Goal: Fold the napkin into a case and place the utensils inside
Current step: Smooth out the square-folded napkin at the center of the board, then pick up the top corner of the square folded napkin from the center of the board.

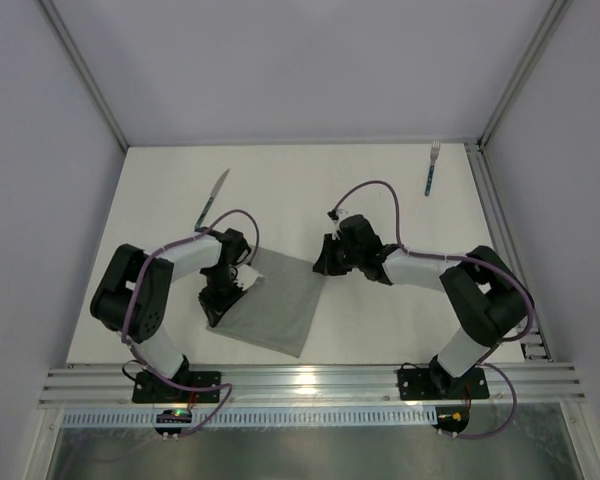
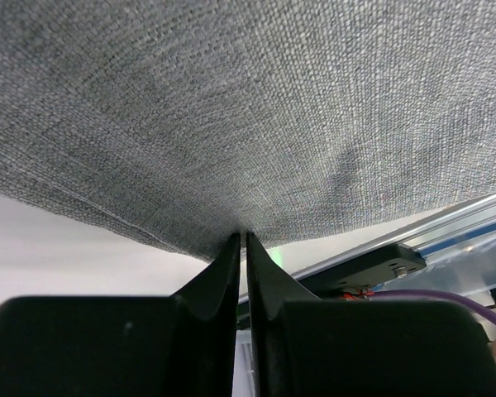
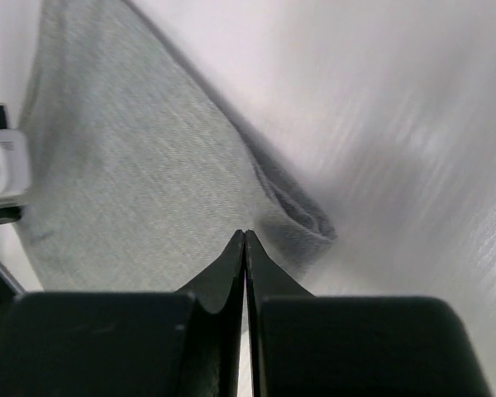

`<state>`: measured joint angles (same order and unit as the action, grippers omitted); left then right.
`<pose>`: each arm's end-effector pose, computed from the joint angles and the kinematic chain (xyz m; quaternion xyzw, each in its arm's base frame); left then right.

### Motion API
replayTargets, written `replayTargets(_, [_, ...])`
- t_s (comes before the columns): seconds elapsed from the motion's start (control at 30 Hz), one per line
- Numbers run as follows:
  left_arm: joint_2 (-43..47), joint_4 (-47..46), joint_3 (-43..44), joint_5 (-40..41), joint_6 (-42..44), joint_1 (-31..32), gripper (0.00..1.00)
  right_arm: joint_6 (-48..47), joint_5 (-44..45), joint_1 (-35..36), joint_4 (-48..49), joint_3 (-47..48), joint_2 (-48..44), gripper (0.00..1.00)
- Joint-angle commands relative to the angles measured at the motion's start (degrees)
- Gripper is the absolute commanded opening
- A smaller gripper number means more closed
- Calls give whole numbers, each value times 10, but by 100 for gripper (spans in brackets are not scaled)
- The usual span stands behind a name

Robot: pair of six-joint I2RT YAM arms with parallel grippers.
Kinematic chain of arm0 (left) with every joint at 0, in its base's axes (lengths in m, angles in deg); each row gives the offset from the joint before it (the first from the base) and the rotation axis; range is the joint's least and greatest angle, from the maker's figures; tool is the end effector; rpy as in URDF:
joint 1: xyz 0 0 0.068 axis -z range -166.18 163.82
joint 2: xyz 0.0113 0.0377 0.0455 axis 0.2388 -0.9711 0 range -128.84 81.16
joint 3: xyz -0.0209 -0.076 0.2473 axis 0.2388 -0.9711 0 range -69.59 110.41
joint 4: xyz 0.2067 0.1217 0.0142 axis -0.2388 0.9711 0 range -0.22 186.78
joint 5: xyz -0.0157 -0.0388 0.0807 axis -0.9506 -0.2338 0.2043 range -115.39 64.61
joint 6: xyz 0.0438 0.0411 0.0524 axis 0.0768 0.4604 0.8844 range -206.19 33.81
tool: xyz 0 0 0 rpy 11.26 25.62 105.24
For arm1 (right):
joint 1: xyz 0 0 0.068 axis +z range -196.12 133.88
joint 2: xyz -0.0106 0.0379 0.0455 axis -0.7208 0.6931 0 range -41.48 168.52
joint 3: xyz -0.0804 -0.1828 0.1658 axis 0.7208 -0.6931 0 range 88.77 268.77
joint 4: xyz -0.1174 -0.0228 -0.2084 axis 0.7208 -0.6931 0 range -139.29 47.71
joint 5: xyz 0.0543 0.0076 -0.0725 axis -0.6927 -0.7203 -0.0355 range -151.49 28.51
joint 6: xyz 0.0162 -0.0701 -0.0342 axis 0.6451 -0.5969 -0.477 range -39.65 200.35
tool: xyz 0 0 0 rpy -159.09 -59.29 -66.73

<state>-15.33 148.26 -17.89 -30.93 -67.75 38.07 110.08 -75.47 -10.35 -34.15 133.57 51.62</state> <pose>0.1938 -0.0946 0.1097 -0.3560 -0.9261 0.0422 0.1177 0.2609 0.2086 0.1468 -0.0986 0.8962 0.3190 0.2920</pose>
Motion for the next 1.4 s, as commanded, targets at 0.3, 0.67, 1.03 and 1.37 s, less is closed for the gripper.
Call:
replayTargets(0.3, [107, 44, 87, -46, 18, -27, 36, -14, -26, -25, -73, 68, 30, 3])
replayTargets(0.67, [-17, -89, 298, -58, -49, -56, 34, -38, -25, -25, -118, 103, -12, 3])
replayTargets(1.03, [-187, -159, 414, -33, -45, -58, 38, -32, -31, -25, -99, 80, 2, 3])
replayTargets(1.37, [-236, -132, 410, -64, -45, -72, 34, -30, -29, -25, -91, 62, 0, 3])
